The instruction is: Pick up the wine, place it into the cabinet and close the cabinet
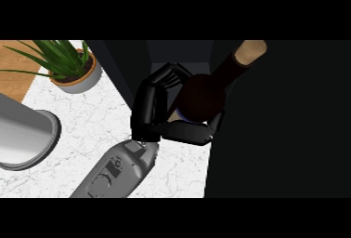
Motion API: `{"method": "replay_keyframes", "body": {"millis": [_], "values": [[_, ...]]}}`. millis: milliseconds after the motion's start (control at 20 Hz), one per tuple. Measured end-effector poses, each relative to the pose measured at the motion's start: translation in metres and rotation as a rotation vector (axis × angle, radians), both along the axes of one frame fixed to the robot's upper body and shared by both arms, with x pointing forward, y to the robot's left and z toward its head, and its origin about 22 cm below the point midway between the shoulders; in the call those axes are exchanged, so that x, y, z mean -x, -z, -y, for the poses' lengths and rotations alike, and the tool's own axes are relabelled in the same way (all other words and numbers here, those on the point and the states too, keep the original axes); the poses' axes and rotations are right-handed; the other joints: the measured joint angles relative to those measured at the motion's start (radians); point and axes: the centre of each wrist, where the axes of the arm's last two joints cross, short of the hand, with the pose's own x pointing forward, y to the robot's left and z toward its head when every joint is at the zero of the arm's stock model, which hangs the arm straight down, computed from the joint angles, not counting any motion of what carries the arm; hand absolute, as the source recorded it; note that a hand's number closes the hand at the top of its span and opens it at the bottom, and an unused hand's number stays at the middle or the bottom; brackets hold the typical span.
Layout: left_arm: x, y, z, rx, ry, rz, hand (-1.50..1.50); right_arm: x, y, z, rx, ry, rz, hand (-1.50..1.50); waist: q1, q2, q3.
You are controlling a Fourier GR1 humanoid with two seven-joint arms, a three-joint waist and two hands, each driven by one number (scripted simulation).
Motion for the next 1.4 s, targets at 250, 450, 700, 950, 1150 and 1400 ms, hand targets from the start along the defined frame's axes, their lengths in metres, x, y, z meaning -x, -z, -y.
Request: {"method": "replay_keyframes", "body": {"millis": [250,450,700,950,1150,1400], "values": [[-0.001,0.014,0.005,0.03,-0.017,-0.027,1.5,-0.002,-0.004,0.001,0.004,0.005,0.007,-1.5,-0.001,0.001,0.0],[-0.005,0.026,0.002,0.06,-0.031,-0.038,1.5,-0.002,-0.005,-0.001,0.004,0.0,0.003,-1.5,-0.001,0.001,0.0],[-0.009,0.042,-0.001,0.041,-0.049,-0.041,1.5,-0.001,-0.002,0.002,0.01,0.009,0.011,-1.5,0.0,0.001,0.0],[-0.013,0.059,0.001,-0.037,-0.086,-0.027,1.5,-0.004,-0.005,0.0,0.002,0.007,0.015,-1.5,0.002,0.001,0.0],[-0.017,0.07,0.0,-0.063,-0.105,-0.022,1.5,-0.003,-0.004,-0.001,0.002,0.003,0.007,-1.5,0.001,0.001,0.0],[-0.032,0.083,-0.011,-0.069,-0.144,-0.007,1.5,-0.001,-0.001,0.001,0.007,0.008,0.009,-1.5,-0.001,0.001,0.0]]}}
